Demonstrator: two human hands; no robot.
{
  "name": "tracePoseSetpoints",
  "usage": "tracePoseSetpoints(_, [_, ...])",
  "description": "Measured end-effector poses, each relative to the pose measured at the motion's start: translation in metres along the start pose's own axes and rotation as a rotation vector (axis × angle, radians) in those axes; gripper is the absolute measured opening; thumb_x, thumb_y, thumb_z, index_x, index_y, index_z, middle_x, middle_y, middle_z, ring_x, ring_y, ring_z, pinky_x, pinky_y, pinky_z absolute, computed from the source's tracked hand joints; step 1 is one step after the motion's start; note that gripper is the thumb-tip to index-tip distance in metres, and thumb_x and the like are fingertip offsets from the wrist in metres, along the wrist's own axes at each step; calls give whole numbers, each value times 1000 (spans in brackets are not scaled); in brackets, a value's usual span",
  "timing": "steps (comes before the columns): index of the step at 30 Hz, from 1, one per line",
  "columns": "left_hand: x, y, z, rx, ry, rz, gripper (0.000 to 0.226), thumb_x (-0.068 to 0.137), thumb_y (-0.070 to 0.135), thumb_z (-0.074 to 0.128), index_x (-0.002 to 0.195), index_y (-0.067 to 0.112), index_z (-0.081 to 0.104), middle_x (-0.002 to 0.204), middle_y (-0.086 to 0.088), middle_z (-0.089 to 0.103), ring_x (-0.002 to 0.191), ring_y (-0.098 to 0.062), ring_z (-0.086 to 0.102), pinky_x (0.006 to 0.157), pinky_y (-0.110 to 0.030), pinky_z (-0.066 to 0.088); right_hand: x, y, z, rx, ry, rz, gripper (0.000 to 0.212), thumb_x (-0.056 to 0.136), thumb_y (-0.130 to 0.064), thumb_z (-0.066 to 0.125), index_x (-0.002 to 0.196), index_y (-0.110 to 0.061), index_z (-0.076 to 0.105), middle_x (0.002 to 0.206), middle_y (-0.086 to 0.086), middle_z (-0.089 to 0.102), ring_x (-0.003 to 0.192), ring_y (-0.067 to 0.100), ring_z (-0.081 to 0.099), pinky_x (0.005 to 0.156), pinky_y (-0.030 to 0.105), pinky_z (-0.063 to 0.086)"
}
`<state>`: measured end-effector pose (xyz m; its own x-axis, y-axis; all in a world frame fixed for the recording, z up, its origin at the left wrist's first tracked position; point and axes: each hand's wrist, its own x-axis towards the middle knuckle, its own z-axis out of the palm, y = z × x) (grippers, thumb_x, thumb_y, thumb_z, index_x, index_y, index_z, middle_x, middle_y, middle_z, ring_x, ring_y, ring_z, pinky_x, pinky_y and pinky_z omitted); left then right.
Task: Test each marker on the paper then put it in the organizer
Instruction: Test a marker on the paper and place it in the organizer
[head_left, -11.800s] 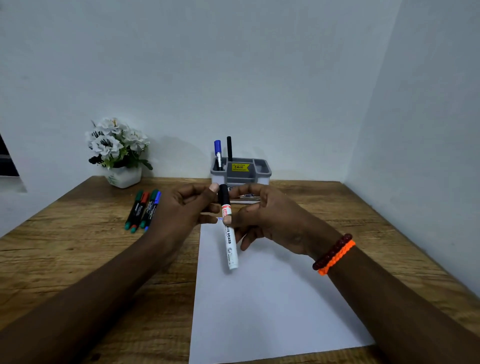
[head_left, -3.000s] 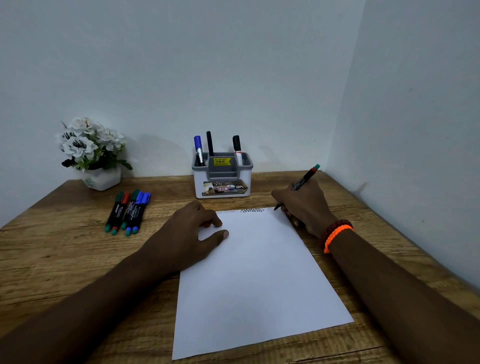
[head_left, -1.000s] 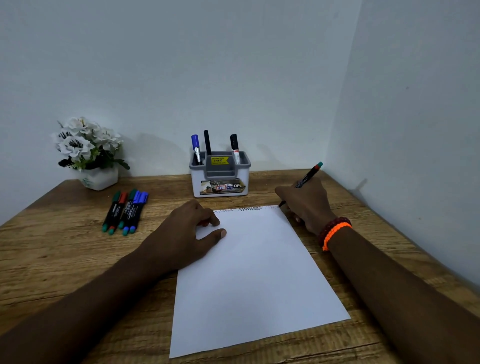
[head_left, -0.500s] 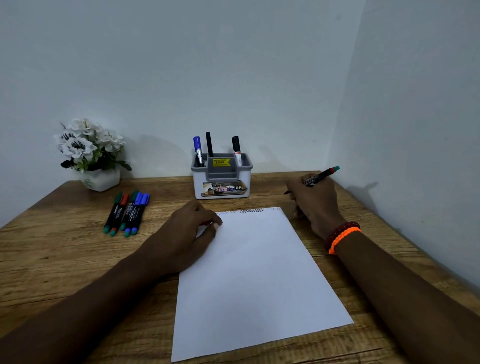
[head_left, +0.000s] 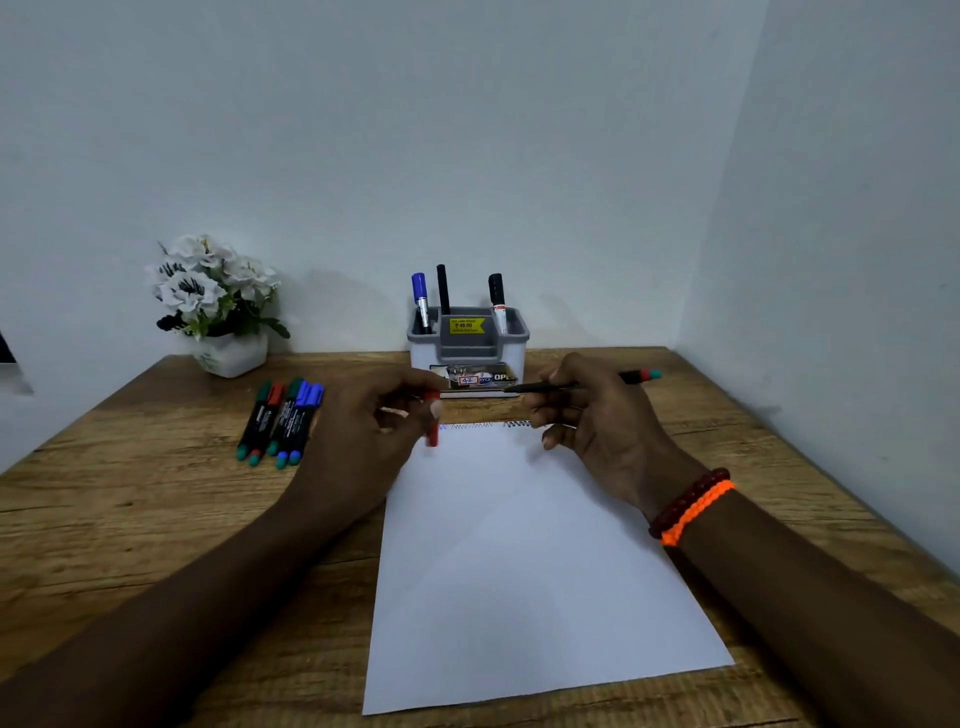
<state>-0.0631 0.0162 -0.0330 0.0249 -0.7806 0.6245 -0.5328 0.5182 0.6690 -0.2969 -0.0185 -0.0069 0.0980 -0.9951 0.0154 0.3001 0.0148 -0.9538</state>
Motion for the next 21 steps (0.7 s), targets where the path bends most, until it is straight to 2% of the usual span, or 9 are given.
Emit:
tracePoseSetpoints(2, [1, 2, 2, -237, 54, -161, 23, 89, 12, 77, 111, 14, 73, 98, -1, 78, 92, -17, 76, 79, -37, 63, -6, -1, 3, 44, -92, 10, 17, 97, -7, 55, 82, -7, 65, 83, 20, 76, 63, 24, 69, 46, 27, 51])
tracePoseSetpoints(4, [2, 2, 2, -356, 105, -248, 26, 87, 8, 77, 113, 10, 74, 101, -6, 78, 94, -21, 76, 79, -30, 62, -9, -1, 5, 76, -167, 4, 4, 85, -11, 63, 83, -8, 65, 89, 22, 77, 67, 26, 73, 48, 28, 53])
tracePoseSetpoints(5, [2, 1, 2, -392, 109, -274, 26, 87, 7, 76, 113, 8, 74, 102, -6, 78, 96, -22, 76, 81, -29, 62, -9, 0, 5, 82, -192, -6, 7, 79, -14, 63, 83, -9, 65, 89, 22, 78, 68, 26, 74, 48, 28, 53])
tracePoseSetpoints(8, [3, -4, 1, -552, 78, -359, 24, 89, 7, 73, 113, 7, 75, 110, -14, 76, 106, -30, 73, 96, -44, 57, -11, 2, 7, 61, -222, -19, 10, 75, -16, 63, 82, -8, 64, 86, 20, 78, 66, 24, 74, 49, 29, 53])
tracePoseSetpoints(10, [3, -5, 1, -686, 60, -410, 27, 90, 4, 71, 116, 1, 71, 114, -21, 74, 110, -35, 71, 99, -46, 56, -11, 3, 7, 50, -227, -23, 10, 75, -16, 63, 82, -8, 64, 85, 21, 78, 66, 24, 74, 49, 28, 54])
tracePoseSetpoints(17, [3, 7, 1, -875, 50, -462, 40, 79, 6, 71, 117, -4, 67, 114, -23, 73, 109, -35, 71, 93, -39, 59, -11, 3, 7, 62, -226, -26, 10, 75, -15, 63, 82, -7, 64, 84, 20, 78, 67, 24, 75, 49, 29, 55])
tracePoseSetpoints(21, [2, 11, 1, -903, 54, -467, 38, 77, 4, 71, 114, -4, 68, 111, -22, 74, 102, -32, 74, 82, -30, 62, -11, 3, 8, 60, -246, -22, 10, 75, -13, 62, 82, -7, 64, 85, 21, 78, 66, 25, 75, 50, 29, 55])
